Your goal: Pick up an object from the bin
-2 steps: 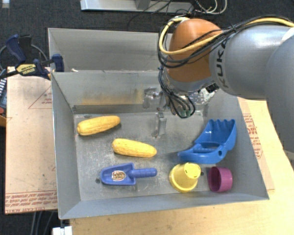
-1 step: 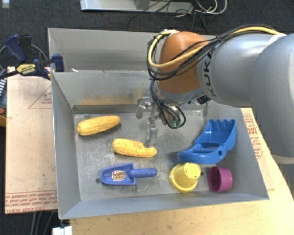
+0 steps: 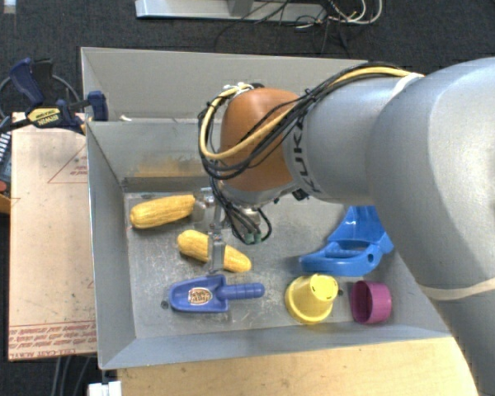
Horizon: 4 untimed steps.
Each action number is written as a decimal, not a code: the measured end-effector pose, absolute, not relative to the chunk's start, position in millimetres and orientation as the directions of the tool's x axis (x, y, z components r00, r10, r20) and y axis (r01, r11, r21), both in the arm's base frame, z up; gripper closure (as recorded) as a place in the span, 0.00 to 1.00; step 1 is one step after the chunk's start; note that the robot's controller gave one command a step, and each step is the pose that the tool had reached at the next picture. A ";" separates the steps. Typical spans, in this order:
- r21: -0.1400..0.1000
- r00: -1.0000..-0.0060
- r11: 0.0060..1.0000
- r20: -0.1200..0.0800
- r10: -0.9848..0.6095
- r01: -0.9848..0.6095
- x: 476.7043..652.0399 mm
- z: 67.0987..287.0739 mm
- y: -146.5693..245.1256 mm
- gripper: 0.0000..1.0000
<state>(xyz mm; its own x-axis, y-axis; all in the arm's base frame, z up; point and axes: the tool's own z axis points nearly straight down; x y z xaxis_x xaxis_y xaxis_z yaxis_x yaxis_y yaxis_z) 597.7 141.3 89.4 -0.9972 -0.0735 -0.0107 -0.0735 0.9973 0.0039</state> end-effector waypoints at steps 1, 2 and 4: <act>0.005 -0.993 0.993 0.005 -0.117 -0.117 587.8 70.3 111.0 1.00; 0.005 -0.993 0.993 0.005 -0.117 -0.117 587.8 70.3 110.9 1.00; 0.006 -0.990 0.990 -0.004 -0.140 -0.140 581.3 125.9 104.5 1.00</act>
Offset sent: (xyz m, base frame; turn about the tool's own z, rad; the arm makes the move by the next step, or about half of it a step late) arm 0.0000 0.0000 0.0000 0.0000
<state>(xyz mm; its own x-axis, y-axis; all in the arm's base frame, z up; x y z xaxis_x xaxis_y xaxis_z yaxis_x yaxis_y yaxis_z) 581.3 104.5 125.9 -0.9902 -0.1397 -0.0038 -0.1397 0.9902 0.0063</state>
